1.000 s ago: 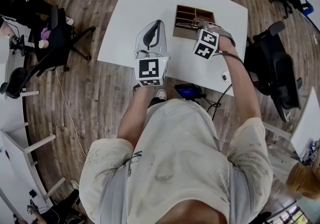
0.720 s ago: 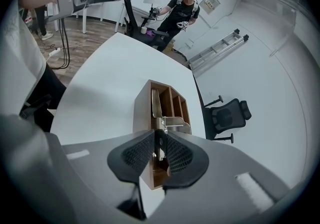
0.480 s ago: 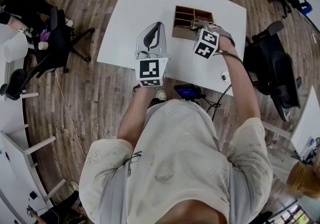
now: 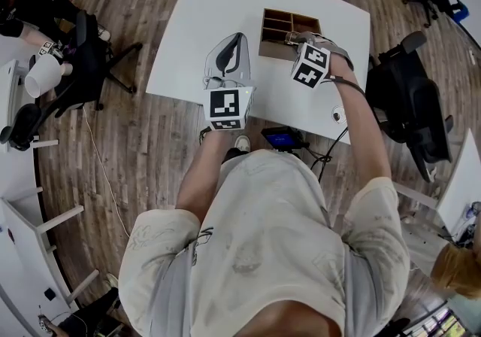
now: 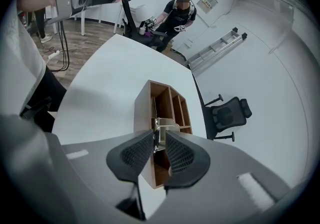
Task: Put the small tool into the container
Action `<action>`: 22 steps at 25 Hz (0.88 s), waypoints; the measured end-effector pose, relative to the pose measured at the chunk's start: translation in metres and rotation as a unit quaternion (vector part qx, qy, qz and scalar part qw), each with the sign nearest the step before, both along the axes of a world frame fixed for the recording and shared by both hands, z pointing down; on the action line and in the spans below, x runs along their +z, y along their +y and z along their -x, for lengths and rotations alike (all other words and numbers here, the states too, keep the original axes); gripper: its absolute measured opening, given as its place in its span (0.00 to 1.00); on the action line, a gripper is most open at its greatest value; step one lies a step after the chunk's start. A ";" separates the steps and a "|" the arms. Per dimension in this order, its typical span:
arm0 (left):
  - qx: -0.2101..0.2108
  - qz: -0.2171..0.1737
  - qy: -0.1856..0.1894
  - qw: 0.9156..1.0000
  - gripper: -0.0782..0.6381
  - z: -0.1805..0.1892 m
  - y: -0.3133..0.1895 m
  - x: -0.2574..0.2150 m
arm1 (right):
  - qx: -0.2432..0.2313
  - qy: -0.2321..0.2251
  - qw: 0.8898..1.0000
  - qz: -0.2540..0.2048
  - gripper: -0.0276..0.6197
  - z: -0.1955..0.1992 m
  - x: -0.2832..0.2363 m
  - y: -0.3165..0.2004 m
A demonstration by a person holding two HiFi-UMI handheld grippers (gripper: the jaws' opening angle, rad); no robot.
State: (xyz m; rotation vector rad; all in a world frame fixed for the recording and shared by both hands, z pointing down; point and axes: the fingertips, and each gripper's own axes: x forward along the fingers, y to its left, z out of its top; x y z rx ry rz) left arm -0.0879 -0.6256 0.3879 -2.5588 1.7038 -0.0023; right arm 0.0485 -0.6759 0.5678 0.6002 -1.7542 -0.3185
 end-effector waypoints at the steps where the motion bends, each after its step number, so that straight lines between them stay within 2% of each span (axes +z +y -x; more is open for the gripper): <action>1: 0.000 -0.002 0.000 1.000 0.12 -0.001 0.000 -0.001 | 0.000 0.000 1.000 0.000 0.17 0.000 0.000 0.001; 16: 0.003 -0.001 0.001 1.000 0.12 -0.004 0.004 0.001 | 0.007 -0.016 1.000 -0.004 0.17 -0.004 -0.007 0.009; 22: 0.011 -0.005 0.006 1.000 0.12 -0.006 -0.003 -0.001 | 0.021 -0.044 0.999 -0.013 0.17 -0.003 -0.008 0.004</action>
